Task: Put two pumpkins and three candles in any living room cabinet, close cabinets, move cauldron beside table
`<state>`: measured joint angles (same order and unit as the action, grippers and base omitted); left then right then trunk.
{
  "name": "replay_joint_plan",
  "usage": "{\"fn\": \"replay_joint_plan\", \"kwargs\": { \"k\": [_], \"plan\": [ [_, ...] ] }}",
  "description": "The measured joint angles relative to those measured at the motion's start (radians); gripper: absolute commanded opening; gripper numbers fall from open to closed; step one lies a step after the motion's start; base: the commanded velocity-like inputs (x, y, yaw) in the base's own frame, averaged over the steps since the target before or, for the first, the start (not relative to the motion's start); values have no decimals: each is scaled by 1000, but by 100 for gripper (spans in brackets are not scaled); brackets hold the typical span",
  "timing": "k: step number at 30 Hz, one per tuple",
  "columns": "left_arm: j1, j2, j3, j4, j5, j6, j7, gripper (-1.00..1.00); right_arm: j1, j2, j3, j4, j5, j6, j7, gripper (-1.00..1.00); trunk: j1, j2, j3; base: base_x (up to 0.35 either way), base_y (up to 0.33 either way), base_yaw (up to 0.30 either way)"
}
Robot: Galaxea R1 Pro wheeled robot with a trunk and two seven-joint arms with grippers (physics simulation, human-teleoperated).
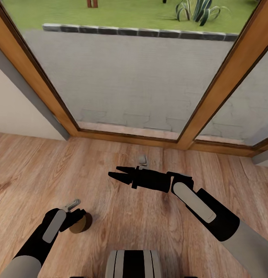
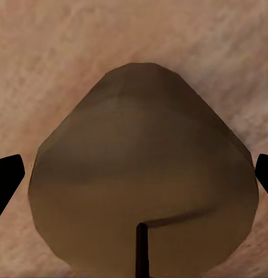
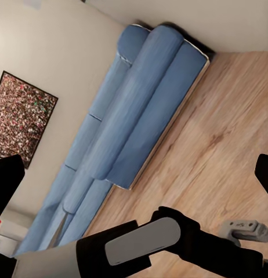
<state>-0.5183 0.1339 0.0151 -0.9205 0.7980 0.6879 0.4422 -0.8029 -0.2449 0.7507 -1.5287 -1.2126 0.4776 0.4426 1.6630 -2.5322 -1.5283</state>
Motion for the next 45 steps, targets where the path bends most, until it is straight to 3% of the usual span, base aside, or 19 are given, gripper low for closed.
{"fn": "replay_joint_plan", "kwargs": {
  "k": [31, 32, 45],
  "plan": [
    [0, 0, 0, 0, -3, 1, 0, 100, 0, 0, 0, 1, 1, 0, -2, 100, 1, -1, -12, 0, 0, 0],
    [0, 0, 0, 0, -2, 1, 0, -100, 0, 0, 0, 1, 1, 0, -2, 100, 1, -1, -12, 0, 0, 0],
    [0, 5, 1, 0, 0, 1, 0, -100, 0, 0, 0, 1, 1, 0, -2, 100, 1, -1, -12, 0, 0, 0]
  ]
}}
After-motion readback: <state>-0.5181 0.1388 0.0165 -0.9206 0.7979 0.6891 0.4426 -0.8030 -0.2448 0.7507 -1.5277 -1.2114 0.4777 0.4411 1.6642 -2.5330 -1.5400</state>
